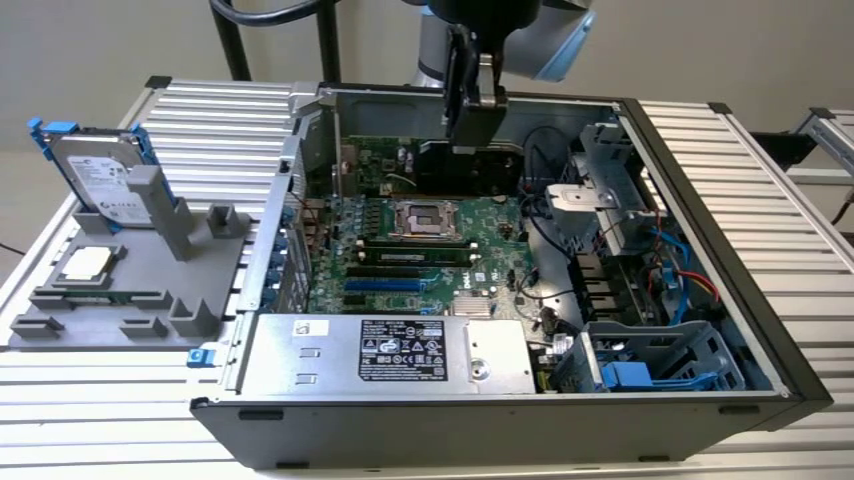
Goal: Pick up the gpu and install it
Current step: 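Insert the gpu into the slot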
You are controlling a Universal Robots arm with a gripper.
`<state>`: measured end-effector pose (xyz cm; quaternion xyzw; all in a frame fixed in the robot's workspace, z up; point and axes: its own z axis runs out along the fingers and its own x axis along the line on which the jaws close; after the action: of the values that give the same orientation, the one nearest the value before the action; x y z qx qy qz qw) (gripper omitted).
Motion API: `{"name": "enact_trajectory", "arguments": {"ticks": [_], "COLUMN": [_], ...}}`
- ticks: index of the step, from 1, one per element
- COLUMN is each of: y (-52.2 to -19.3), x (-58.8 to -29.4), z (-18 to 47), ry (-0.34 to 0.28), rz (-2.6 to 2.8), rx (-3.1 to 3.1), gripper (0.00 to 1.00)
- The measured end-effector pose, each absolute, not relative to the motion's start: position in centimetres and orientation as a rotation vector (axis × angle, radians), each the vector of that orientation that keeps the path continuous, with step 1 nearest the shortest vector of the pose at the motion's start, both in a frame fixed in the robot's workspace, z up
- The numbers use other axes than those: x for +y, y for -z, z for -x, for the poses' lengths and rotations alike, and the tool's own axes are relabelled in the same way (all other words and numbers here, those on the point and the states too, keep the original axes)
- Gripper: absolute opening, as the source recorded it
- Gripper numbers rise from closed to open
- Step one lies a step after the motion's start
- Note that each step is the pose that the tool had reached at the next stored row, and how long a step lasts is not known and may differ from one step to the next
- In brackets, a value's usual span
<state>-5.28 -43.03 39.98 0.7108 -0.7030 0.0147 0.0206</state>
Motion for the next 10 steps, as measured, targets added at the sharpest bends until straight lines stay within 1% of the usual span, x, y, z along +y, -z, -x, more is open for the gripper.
{"name": "enact_trajectory", "arguments": {"ticks": [10], "y": [-39.74], "x": [-42.9], "z": [5.37], "ry": [-0.045], "rz": [-2.177], "rx": [-2.206], "gripper": [0.0]}}
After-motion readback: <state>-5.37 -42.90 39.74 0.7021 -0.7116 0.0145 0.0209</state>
